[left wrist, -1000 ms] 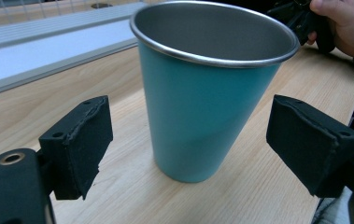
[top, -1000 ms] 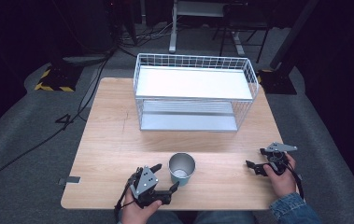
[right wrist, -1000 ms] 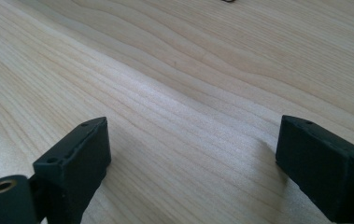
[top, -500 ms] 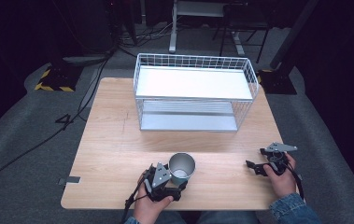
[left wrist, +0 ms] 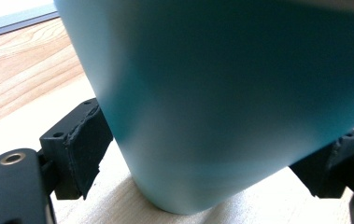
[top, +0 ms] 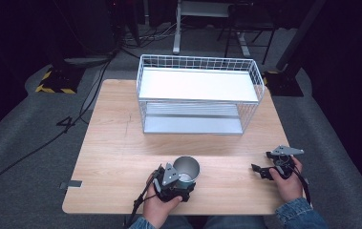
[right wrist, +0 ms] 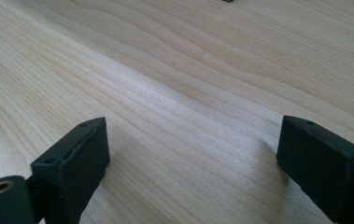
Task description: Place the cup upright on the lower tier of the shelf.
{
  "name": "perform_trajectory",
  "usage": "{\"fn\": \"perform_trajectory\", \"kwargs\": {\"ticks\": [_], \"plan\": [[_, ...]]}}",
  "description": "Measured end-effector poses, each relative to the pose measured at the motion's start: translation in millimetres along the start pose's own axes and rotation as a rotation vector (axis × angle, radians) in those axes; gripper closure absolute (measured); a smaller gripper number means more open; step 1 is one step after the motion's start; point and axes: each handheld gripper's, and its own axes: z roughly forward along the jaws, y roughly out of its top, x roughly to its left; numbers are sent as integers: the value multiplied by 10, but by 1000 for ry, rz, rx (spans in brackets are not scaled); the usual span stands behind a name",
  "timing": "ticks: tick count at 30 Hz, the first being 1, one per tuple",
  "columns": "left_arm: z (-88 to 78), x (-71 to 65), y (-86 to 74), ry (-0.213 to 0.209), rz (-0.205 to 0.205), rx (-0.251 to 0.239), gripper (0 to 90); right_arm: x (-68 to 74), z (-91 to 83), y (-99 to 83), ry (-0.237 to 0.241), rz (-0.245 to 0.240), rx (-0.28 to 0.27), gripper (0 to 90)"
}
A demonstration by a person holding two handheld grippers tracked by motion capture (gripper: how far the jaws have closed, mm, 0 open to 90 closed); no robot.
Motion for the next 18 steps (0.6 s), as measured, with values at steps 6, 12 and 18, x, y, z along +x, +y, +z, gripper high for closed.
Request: {"fn": "perform_trajectory", "kwargs": {"ticks": [6,12,18], "plan": [[26,-18,14,14,17,29,180,-1,1,0,0,-1,-1,97],[16,-39,9,27,30,39,226,-1,1,0,0,-1,-1,97],[-4,-32,18,39,44,51,227,-1,1,0,0,-1,-1,96]]}}
